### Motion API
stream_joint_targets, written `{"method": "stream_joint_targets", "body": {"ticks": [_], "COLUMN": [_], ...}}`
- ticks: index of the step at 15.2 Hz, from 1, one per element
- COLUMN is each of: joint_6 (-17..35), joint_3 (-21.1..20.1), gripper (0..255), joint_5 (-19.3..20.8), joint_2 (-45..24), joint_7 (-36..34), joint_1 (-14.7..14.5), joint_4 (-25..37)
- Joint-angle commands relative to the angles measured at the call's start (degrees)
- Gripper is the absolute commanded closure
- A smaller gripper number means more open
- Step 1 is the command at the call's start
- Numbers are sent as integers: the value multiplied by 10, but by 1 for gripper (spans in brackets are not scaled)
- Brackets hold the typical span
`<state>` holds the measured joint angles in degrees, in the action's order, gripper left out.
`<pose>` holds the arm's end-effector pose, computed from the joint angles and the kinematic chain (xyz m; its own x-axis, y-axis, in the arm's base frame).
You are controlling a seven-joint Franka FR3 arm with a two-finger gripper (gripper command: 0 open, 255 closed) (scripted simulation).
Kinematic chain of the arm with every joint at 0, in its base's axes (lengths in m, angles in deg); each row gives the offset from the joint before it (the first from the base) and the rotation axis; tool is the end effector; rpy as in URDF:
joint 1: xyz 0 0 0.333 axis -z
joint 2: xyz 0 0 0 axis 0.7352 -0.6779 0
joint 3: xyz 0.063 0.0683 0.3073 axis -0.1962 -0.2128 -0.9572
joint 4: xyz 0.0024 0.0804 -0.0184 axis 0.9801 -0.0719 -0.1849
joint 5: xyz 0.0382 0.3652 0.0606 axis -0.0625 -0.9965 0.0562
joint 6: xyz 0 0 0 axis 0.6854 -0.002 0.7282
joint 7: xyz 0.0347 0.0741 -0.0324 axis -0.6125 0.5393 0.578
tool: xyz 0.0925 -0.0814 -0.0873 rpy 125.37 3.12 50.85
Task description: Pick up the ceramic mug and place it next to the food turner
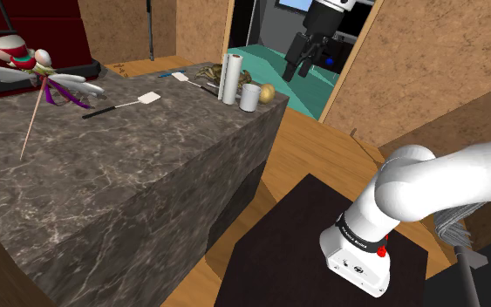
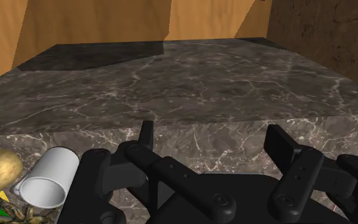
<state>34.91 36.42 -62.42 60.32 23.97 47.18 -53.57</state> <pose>0.3065 0.0346 0.5637 0.9914 0.0545 0.1189 0.0602 -0.9972 -0.0443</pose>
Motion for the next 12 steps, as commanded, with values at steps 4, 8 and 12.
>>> {"method": "stream_joint_targets", "body": {"ticks": [4, 8, 12], "joint_6": [38, 85, 127], "joint_3": [14, 31, 47], "gripper": [0, 0, 0], "joint_5": [14, 31, 45], "joint_2": [-50, -122, -198], "joint_7": [21, 47, 70], "joint_1": [9, 20, 31], "joint_4": [5, 23, 51]}}
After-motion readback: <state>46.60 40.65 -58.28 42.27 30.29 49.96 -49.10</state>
